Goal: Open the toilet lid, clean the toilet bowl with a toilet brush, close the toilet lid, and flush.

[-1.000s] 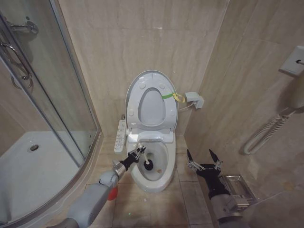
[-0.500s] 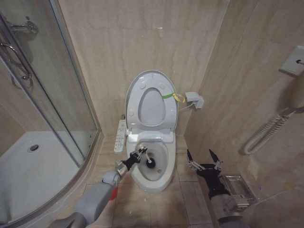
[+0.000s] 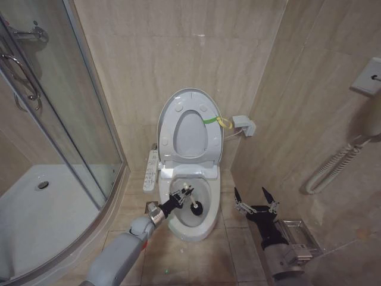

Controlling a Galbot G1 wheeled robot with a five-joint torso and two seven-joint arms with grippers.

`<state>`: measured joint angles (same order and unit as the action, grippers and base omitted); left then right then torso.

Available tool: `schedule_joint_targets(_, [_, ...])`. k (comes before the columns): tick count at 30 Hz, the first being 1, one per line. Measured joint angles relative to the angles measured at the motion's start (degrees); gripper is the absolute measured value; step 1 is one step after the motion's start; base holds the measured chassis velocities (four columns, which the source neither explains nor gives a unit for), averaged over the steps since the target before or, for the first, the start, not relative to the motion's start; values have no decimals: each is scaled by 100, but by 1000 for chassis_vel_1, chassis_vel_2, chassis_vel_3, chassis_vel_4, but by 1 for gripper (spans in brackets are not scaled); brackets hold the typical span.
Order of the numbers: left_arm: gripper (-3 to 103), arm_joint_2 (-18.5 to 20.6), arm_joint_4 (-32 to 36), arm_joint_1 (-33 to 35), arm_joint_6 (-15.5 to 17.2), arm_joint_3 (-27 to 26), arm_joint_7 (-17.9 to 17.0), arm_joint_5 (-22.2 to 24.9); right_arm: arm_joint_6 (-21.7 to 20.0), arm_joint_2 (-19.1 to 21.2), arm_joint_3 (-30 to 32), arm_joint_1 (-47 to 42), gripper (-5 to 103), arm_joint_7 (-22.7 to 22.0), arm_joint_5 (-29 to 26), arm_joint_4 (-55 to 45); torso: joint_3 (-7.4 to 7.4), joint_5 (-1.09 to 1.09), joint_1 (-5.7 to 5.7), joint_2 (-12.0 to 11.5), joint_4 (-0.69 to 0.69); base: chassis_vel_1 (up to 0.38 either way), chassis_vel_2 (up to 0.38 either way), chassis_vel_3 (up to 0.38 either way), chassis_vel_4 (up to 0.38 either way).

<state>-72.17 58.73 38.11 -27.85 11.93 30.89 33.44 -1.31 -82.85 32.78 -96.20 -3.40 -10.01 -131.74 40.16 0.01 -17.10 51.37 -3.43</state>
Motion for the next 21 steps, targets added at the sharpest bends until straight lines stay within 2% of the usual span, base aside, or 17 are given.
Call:
schedule_joint_targets(7, [18,-192,-242,-235,36,327,104,0,0,0,0,0,100,0,0,0,0,1,0,0,0,0,0,0,0])
schedule_joint_targets(9, [18,-286,-497,-320,14,385,146,-2,0,0,0,0,100,0,0,0,-1,1,0,0,1,0,0,0,0])
schedule_joint_targets(11, [18,-508,-1018,-453,-120,387,330,-26,0,0,1,0,100,0,0,0,-1,0,0,1,1,0,0,0,0])
schedule_joint_targets(12, [18,-508,-1018,-453,-120,387,330,-26,0,0,1,0,100,0,0,0,-1,0,0,1,1,0,0,0,0])
schedule_joint_targets(14, [18,-705,-1508,-557,-268,312,511,-71,0,0,0,0,100,0,0,0,-2,1,2,1,-1,0,0,0,0])
schedule_joint_targets(15, [18,-900,-2007,-609,-419,173,678,-159,0,0,0,0,100,0,0,0,1,0,1,0,2,0,0,0,0])
schedule_joint_targets(18, [18,-1005,-2319,-649,-531,-1,762,-306,0,0,0,0,100,0,0,0,0,-1,1,0,-2,0,0,0,0])
schedule_joint_targets(19, [22,-1023,-2453,-653,-591,-100,798,-414,0,0,0,0,100,0,0,0,1,0,1,-1,-1,0,0,0,0])
schedule_joint_targets(21, [22,-1005,-2471,-650,-611,-150,812,-445,0,0,0,0,100,0,0,0,1,0,0,-1,2,0,0,0,0])
